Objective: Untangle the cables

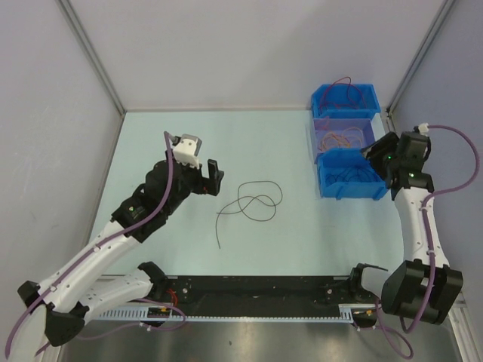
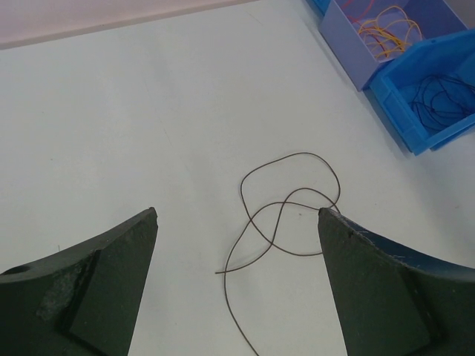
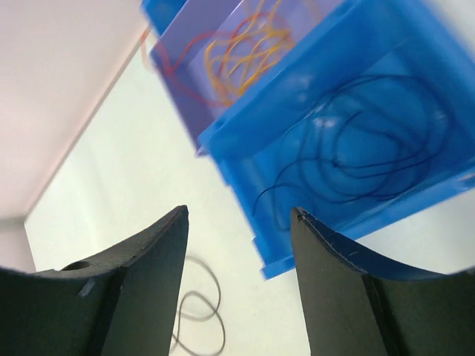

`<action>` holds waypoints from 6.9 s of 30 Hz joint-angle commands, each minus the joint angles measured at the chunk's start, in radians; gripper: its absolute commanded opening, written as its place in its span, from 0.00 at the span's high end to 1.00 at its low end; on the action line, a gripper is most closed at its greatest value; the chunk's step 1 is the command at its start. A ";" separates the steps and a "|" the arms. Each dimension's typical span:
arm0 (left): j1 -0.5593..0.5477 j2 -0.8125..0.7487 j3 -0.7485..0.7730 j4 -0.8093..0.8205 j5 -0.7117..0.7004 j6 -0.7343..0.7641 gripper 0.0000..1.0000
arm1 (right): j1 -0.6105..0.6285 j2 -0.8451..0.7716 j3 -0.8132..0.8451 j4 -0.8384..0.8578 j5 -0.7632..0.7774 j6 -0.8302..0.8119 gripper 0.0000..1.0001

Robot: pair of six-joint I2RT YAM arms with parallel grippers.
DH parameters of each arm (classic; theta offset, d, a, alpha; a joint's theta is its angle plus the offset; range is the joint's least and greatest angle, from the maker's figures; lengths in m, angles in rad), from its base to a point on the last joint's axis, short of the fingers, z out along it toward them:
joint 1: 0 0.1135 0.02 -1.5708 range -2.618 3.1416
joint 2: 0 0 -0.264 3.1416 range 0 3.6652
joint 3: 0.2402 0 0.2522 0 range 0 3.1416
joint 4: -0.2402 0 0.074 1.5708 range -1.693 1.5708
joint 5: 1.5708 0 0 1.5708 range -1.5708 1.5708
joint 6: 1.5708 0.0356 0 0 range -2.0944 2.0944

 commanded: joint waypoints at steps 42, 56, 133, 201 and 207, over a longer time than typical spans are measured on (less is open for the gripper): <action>0.023 0.067 0.036 -0.027 0.026 0.001 0.05 | 0.905 0.749 0.357 0.010 0.012 -0.361 0.49; 0.031 0.070 0.036 -0.024 0.037 -0.002 0.06 | 0.936 0.839 0.400 -0.033 0.060 -0.389 0.51; -0.216 0.354 -0.128 0.482 0.288 -0.177 0.15 | 0.822 -0.120 0.501 0.225 -0.086 -0.192 1.00; -0.267 0.207 0.450 0.141 0.093 0.001 1.00 | 0.847 0.057 0.273 -0.145 0.026 -0.116 1.00; -0.264 0.193 0.458 0.118 0.061 0.028 1.00 | 0.842 0.045 0.271 -0.176 0.057 -0.156 0.45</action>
